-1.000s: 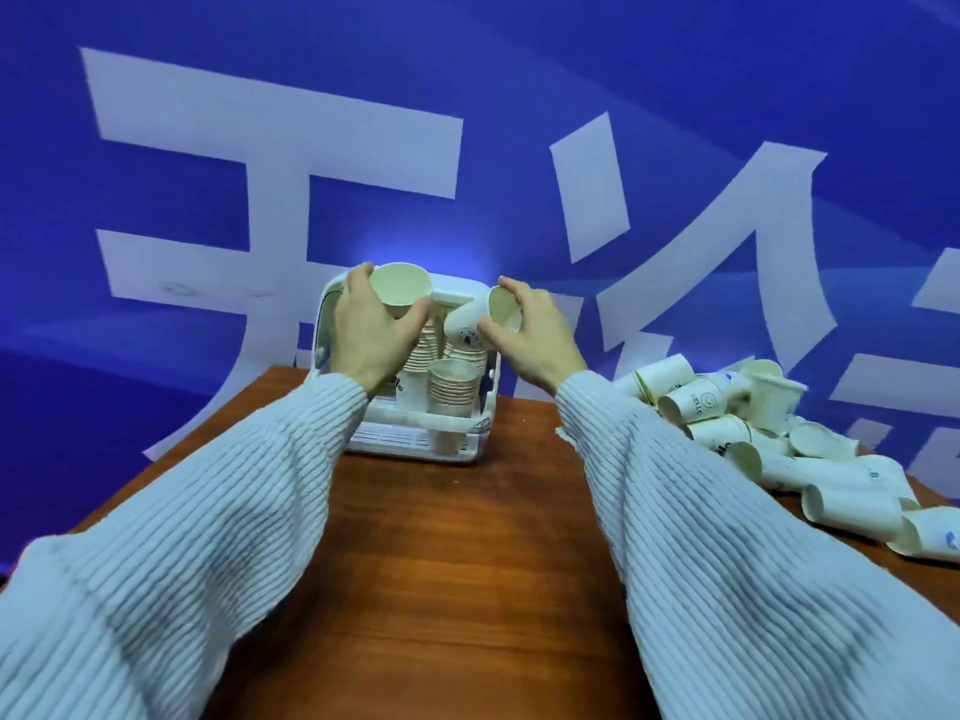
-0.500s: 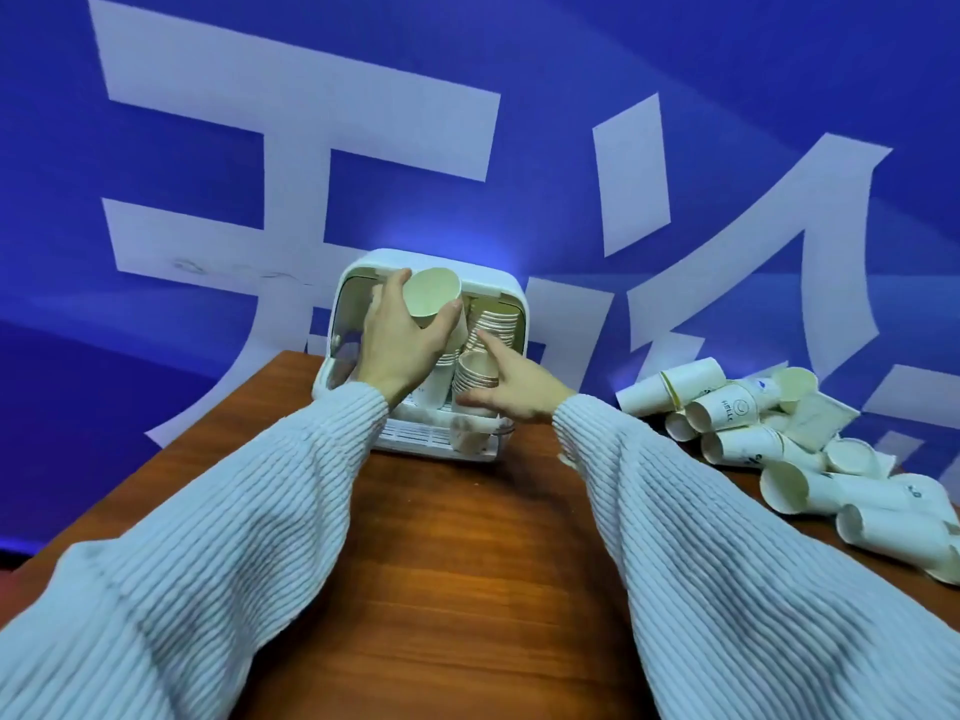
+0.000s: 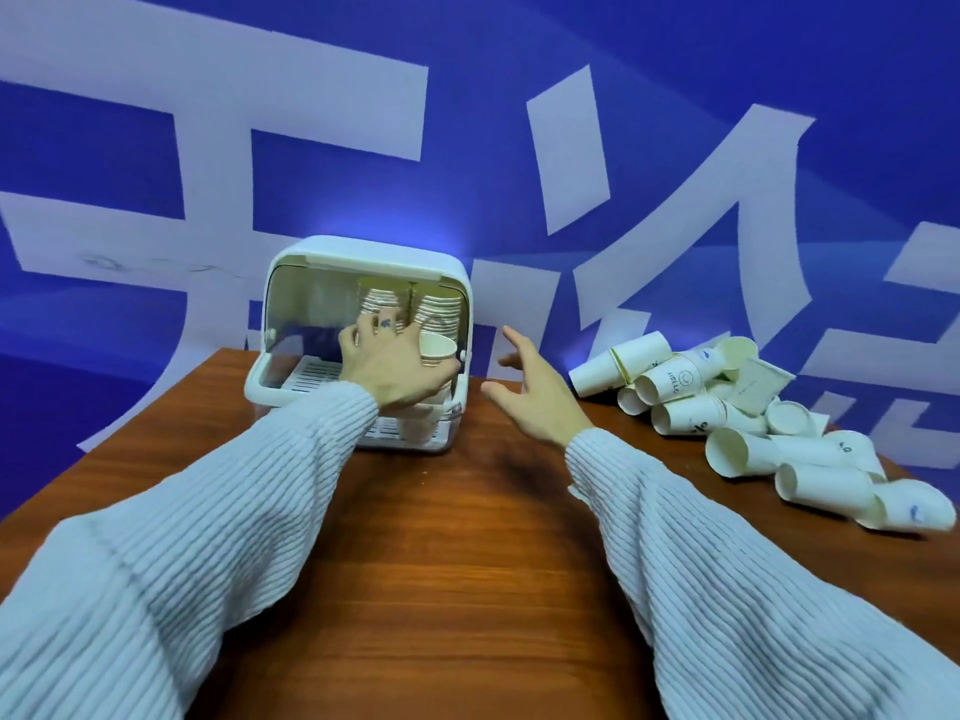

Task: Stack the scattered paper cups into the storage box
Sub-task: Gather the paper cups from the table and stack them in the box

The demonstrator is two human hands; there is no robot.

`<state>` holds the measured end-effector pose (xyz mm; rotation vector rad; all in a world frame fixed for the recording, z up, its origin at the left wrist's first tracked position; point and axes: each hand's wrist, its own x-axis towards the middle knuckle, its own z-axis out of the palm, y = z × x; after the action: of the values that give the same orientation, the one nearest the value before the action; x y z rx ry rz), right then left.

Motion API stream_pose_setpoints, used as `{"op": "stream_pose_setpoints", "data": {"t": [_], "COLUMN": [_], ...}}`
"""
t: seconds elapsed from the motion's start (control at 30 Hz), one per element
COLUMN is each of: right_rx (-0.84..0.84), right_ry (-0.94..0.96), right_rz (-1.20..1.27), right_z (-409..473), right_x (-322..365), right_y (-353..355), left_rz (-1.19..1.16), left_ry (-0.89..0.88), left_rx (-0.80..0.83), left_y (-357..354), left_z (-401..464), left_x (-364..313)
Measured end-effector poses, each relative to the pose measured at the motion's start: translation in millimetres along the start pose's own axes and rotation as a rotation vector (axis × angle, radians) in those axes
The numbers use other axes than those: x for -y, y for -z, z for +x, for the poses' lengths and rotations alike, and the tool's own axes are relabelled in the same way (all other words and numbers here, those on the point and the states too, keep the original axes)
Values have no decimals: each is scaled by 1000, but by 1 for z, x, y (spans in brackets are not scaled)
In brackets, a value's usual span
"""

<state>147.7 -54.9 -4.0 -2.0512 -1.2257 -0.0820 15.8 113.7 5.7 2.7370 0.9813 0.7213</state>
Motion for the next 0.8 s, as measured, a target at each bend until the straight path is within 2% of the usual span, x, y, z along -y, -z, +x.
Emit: {"op": "stream_pose_setpoints", "data": {"t": [0.13, 0.2, 0.47, 0.67, 0.8], "right_rx": [-52, -68, -264, -697, -873], "right_ry": [-72, -122, -361, -635, -735], "right_rz": [-22, -19, -92, -65, 60], "right_z": [-19, -31, -101, -170, -193], "right_x": [-29, -44, -131, -198, -228], "right_y": [20, 33, 113, 173, 190], "left_rz": [-122, -177, -215, -335, -519], "left_ry": [-193, -292, -553, -521, -442], "left_rx": [-297, -322, -27, 216, 379], "left_y": [-5, -15, -94, -145, -174], "left_z": [-12, -21, -63, -81, -81], "left_x": [-40, -73, -210, -283, -317]}}
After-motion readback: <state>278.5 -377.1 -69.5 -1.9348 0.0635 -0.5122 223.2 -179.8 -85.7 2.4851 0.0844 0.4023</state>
